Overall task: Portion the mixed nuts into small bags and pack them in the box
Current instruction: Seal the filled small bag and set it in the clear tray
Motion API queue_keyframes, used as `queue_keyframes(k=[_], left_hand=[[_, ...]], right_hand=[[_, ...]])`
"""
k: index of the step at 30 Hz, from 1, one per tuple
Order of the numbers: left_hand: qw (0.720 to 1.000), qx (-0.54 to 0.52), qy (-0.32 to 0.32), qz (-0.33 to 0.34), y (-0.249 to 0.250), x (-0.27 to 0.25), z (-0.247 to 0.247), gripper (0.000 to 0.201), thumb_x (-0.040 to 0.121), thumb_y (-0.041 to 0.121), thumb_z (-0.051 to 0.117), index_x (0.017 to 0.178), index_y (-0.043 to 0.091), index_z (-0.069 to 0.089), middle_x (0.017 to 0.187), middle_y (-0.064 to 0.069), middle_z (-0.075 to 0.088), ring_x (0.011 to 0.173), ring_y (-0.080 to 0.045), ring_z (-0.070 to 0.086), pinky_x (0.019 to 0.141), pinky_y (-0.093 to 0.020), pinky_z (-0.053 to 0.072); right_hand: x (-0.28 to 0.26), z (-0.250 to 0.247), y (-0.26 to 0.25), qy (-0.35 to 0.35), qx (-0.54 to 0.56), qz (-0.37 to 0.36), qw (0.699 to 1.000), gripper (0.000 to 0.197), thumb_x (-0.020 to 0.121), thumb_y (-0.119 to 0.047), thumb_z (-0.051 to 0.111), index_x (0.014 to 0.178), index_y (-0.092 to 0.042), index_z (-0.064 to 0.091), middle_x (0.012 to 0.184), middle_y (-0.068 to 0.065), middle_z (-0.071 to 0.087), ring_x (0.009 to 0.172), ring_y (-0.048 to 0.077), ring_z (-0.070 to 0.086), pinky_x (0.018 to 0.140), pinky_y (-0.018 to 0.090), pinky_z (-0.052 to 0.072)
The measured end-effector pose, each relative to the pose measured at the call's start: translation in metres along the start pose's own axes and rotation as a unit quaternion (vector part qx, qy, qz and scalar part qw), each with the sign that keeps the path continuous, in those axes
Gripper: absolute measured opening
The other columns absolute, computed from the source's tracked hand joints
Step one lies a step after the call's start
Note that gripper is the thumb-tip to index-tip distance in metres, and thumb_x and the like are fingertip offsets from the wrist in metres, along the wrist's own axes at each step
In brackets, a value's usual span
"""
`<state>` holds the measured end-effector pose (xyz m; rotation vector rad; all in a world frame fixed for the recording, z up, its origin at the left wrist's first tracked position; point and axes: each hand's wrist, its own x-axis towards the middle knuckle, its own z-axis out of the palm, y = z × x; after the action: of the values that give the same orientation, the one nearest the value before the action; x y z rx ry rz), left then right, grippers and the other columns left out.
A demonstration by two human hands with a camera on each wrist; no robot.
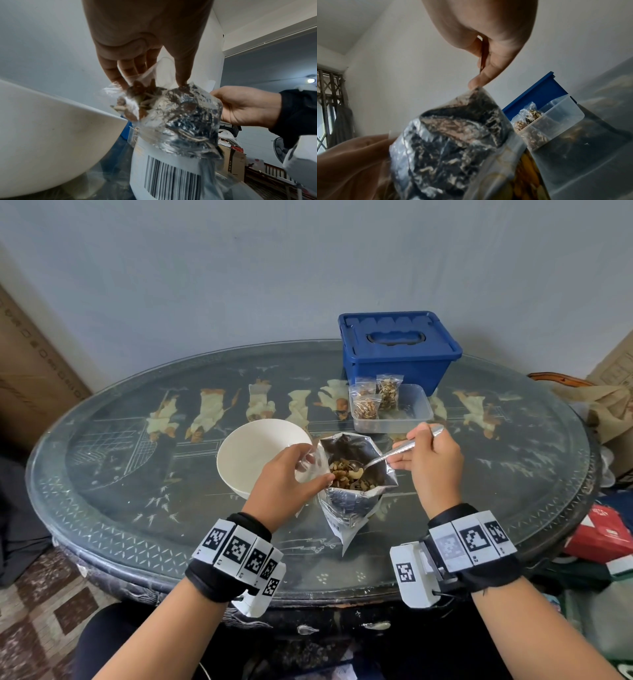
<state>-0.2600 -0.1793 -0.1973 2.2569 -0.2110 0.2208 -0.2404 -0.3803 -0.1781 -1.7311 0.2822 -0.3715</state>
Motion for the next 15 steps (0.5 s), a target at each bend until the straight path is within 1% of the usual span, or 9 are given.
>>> queue_keyframes(k=[2, 5, 7, 10, 12, 14, 15], left_hand=[[1.0, 0.007, -0.004, 0.004, -0.001, 0.002, -0.003, 0.047, 0.077, 0.031, 0.073, 0.116, 0.01, 0.056, 0.096, 0.008, 0.056, 0.087, -0.009, 0.051, 0.069, -0.001, 0.034], [1.0, 0.017, -0.016, 0.001, -0.002, 0.005, -0.006, 0.049, 0.077, 0.032, 0.073, 0.118, 0.013, 0.054, 0.099, 0.008, 0.056, 0.091, -0.01, 0.052, 0.069, -0.008, 0.034], [1.0, 0.02, -0.021, 0.001, -0.001, 0.007, -0.007, 0.05, 0.077, 0.031, 0.073, 0.119, 0.012, 0.054, 0.101, 0.007, 0.056, 0.093, -0.012, 0.053, 0.073, -0.012, 0.034], [0.999, 0.026, -0.021, 0.01, 0.0, 0.009, -0.009, 0.048, 0.077, 0.03, 0.073, 0.118, 0.011, 0.055, 0.1, 0.007, 0.056, 0.094, -0.013, 0.053, 0.075, -0.013, 0.034], [0.999, 0.032, -0.023, 0.017, 0.002, 0.01, -0.01, 0.048, 0.077, 0.03, 0.073, 0.117, 0.01, 0.055, 0.099, 0.007, 0.056, 0.093, -0.012, 0.053, 0.076, -0.014, 0.036], [0.998, 0.041, -0.03, 0.024, 0.004, 0.012, -0.012, 0.049, 0.077, 0.031, 0.073, 0.118, 0.01, 0.055, 0.101, 0.005, 0.057, 0.092, -0.011, 0.052, 0.077, -0.014, 0.037], [0.998, 0.05, -0.035, 0.028, 0.005, 0.013, -0.012, 0.05, 0.077, 0.032, 0.072, 0.118, 0.011, 0.055, 0.103, 0.003, 0.058, 0.091, -0.01, 0.051, 0.076, -0.013, 0.035]], right_hand=[[0.0, -0.002, -0.001, 0.007, 0.012, 0.001, 1.0, 0.029, 0.1, -0.019, 0.036, 0.075, -0.016, 0.049, 0.072, 0.009, 0.065, 0.047, 0.011, 0.063, 0.05, 0.023, 0.055], [0.001, -0.005, -0.002, 0.013, 0.035, -0.005, 0.999, 0.028, 0.101, -0.018, 0.036, 0.076, -0.017, 0.05, 0.072, 0.009, 0.066, 0.049, 0.012, 0.064, 0.052, 0.023, 0.055], [0.001, -0.006, -0.003, 0.013, 0.046, -0.007, 0.999, 0.028, 0.101, -0.018, 0.036, 0.076, -0.016, 0.05, 0.072, 0.01, 0.065, 0.05, 0.012, 0.065, 0.052, 0.024, 0.055], [0.003, -0.009, -0.004, 0.018, 0.066, 0.004, 0.998, 0.028, 0.101, -0.016, 0.035, 0.077, -0.013, 0.05, 0.07, 0.011, 0.065, 0.049, 0.012, 0.064, 0.051, 0.023, 0.055], [0.006, -0.011, -0.004, 0.023, 0.074, 0.016, 0.997, 0.027, 0.101, -0.016, 0.034, 0.08, -0.009, 0.05, 0.069, 0.012, 0.064, 0.048, 0.012, 0.064, 0.05, 0.023, 0.054], [0.008, -0.013, -0.005, 0.028, 0.082, 0.025, 0.996, 0.026, 0.101, -0.017, 0.034, 0.083, -0.006, 0.049, 0.069, 0.012, 0.064, 0.047, 0.013, 0.063, 0.048, 0.023, 0.053], [0.009, -0.015, -0.006, 0.03, 0.087, 0.03, 0.995, 0.026, 0.101, -0.016, 0.034, 0.082, -0.007, 0.049, 0.068, 0.012, 0.063, 0.046, 0.012, 0.063, 0.048, 0.022, 0.053]])
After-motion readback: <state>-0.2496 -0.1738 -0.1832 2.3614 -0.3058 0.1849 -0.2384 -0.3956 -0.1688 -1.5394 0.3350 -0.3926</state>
